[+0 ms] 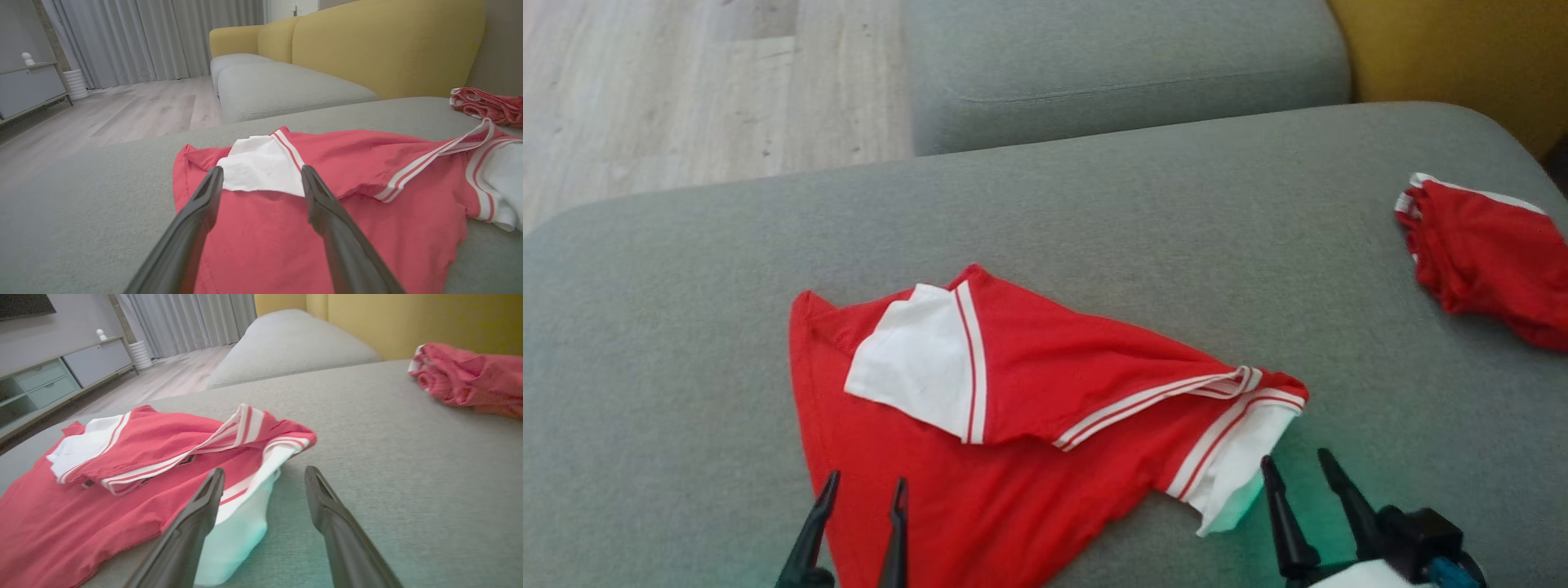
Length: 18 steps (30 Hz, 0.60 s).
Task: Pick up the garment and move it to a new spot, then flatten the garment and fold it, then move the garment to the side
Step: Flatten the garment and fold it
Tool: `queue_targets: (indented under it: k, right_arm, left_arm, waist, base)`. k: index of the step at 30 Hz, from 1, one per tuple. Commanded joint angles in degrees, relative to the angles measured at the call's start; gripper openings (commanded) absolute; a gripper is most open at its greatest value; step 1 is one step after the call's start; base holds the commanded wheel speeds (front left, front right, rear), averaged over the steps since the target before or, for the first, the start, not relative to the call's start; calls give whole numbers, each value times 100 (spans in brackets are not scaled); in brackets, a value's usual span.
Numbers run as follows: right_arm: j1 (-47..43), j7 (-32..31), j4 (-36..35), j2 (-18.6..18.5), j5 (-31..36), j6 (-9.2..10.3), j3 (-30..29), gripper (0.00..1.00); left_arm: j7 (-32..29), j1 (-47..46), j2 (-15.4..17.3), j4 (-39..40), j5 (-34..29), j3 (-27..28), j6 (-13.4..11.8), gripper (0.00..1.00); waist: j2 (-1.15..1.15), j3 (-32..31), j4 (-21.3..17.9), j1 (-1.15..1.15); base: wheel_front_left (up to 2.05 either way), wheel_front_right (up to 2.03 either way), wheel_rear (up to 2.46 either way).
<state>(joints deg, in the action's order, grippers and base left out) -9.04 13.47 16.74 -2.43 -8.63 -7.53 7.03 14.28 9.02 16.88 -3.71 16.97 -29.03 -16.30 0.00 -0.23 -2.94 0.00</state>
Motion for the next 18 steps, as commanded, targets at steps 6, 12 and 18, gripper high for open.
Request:
queue_targets:
  k: [6,12,18]
  right_arm:
    - [174,-616,14,-44,-290,4,350,100]
    - [268,-1040,259,-44,-375,4,362,100]
    - [401,-1491,423,-44,-469,4,456,91]
  left_arm:
    - [70,-36,-109,85,-130,551,112,100]
    - [71,80,-227,-12,-209,782,283,100]
    - [71,150,-326,-129,-292,994,416,100]
  waist:
    - [0,31,253,0]
    - [0,34,385,0]
    - [0,52,385,0]
  base:
    - [0,0,0]
    - [0,0,0]
    - [0,0,0]
